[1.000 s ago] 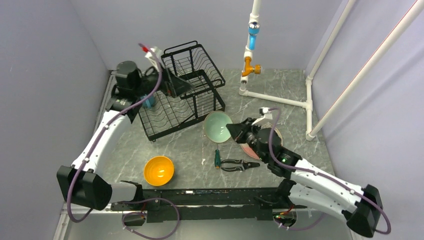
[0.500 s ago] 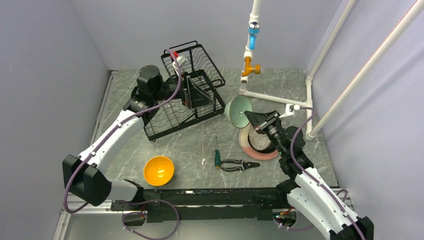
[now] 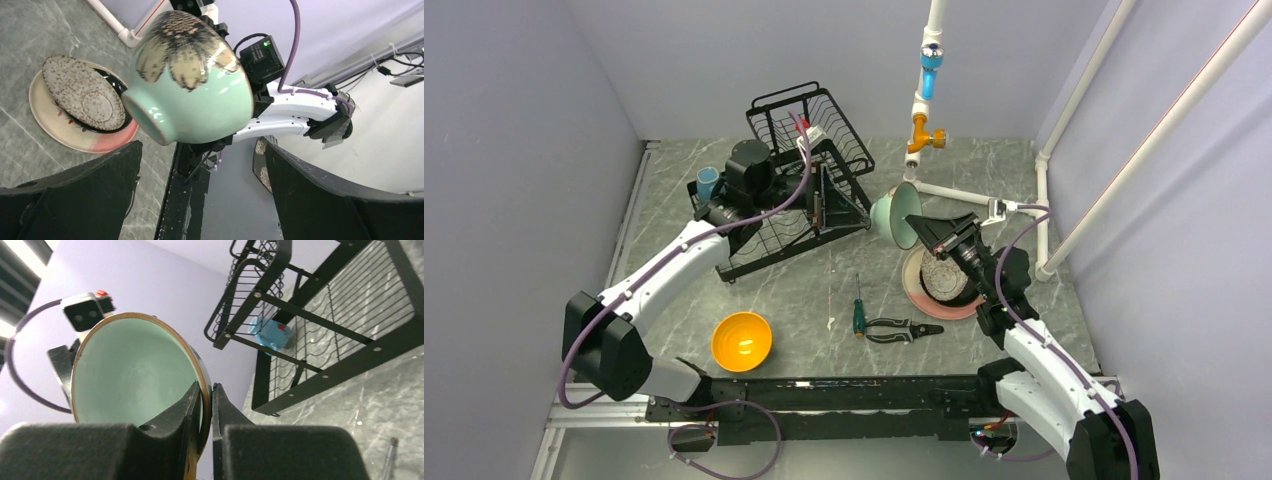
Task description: Load the mixed dishes into the dish rack
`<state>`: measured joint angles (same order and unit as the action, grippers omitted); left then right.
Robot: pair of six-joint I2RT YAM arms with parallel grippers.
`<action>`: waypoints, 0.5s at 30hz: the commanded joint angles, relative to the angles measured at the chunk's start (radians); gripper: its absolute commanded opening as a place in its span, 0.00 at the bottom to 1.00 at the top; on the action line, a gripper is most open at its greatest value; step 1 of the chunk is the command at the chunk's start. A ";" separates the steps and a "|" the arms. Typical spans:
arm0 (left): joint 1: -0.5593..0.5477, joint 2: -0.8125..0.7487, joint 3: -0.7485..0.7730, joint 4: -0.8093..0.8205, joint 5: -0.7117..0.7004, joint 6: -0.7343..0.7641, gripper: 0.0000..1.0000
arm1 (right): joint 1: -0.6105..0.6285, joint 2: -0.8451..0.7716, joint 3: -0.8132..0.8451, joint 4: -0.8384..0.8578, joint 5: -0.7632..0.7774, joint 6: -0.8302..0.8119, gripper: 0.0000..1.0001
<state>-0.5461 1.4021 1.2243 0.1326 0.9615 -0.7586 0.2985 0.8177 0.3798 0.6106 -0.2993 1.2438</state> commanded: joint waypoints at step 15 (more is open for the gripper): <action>-0.028 -0.004 -0.063 0.194 0.008 -0.122 0.99 | 0.022 0.098 -0.017 0.364 -0.034 0.078 0.00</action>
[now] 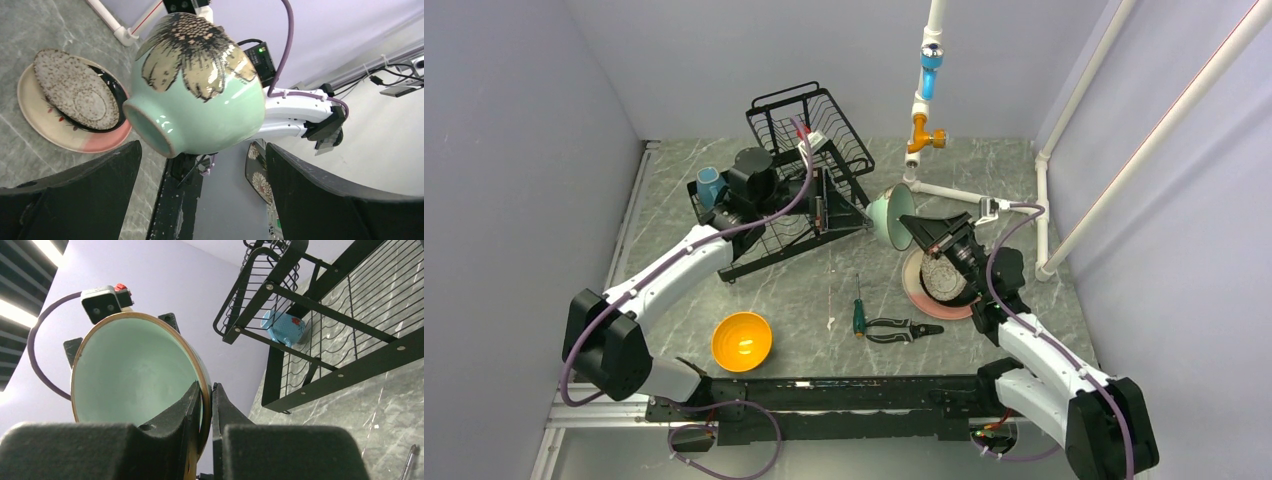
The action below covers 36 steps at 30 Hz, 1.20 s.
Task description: Load the mixed dishes into the dish rack
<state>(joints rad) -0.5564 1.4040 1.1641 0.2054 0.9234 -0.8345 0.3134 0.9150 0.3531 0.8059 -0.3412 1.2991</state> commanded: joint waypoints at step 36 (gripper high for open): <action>-0.051 -0.058 0.026 -0.006 -0.007 0.066 0.69 | 0.257 -0.049 0.072 -0.078 0.301 -0.355 0.00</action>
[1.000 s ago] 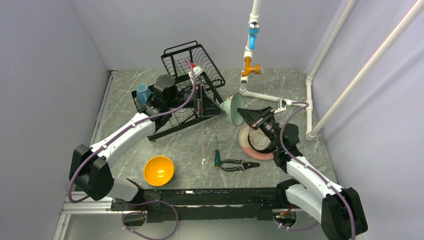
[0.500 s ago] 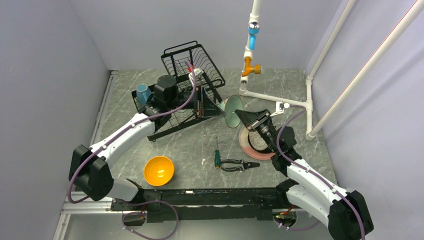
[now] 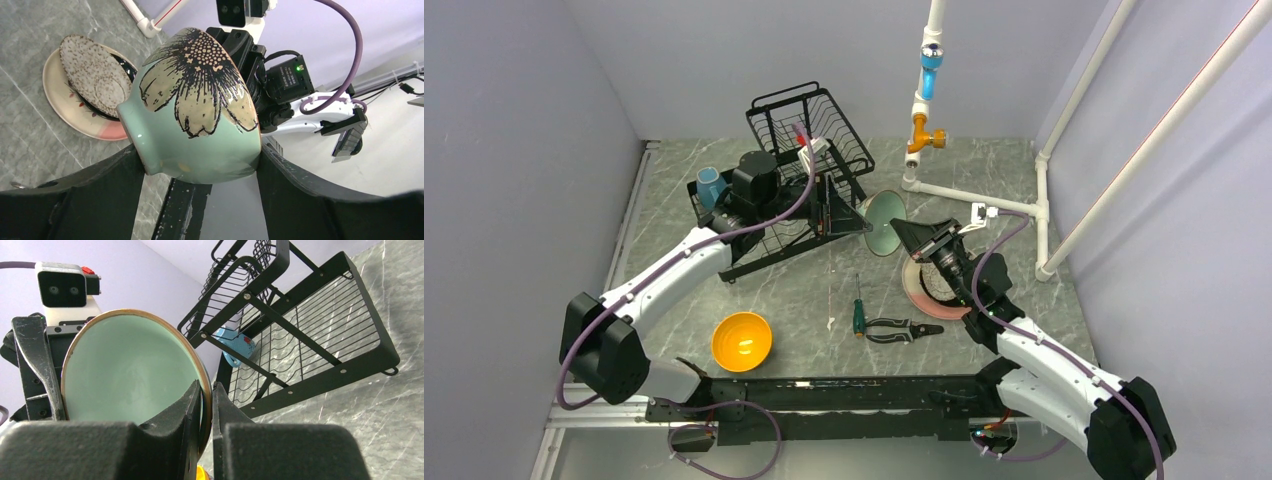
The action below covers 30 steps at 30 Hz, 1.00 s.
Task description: Load the mixed dishes into the dish rack
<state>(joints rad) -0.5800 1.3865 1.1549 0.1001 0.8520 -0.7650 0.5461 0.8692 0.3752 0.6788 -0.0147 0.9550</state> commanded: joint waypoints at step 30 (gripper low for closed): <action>0.028 -0.187 0.096 -0.155 -0.140 0.269 0.00 | 0.025 -0.022 0.118 -0.073 -0.073 -0.059 0.99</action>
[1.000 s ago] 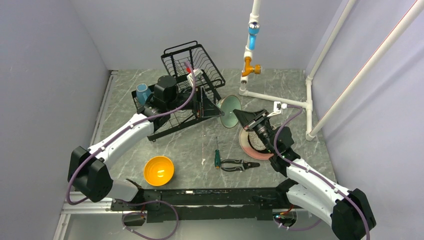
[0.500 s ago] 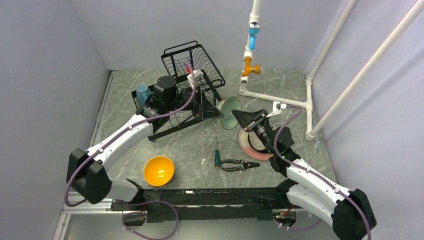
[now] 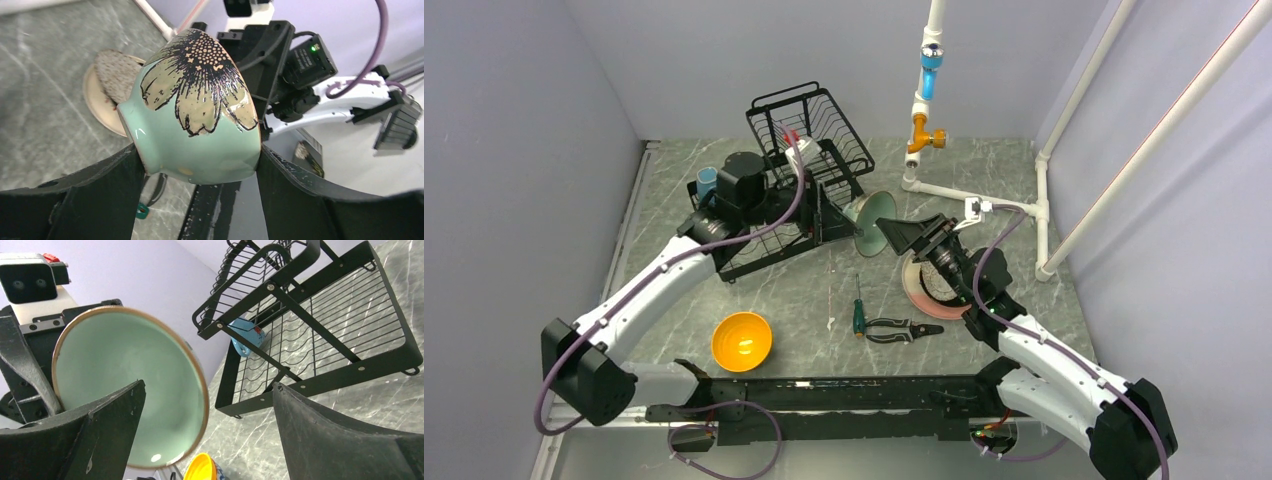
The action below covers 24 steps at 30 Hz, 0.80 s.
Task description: Load the mixed dishes into the dish rack
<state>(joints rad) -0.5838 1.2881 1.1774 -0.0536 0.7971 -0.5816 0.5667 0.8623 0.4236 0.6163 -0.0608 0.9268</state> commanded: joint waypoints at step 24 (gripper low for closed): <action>0.372 -0.438 -0.038 -0.193 -0.876 0.700 0.00 | 0.001 -0.103 0.165 -0.222 0.012 -0.097 1.00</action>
<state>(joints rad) -0.2146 0.8825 1.1824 -0.2966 0.1005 -0.0910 0.5667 0.7952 0.5400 0.3988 -0.0505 0.8558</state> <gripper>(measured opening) 0.774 0.994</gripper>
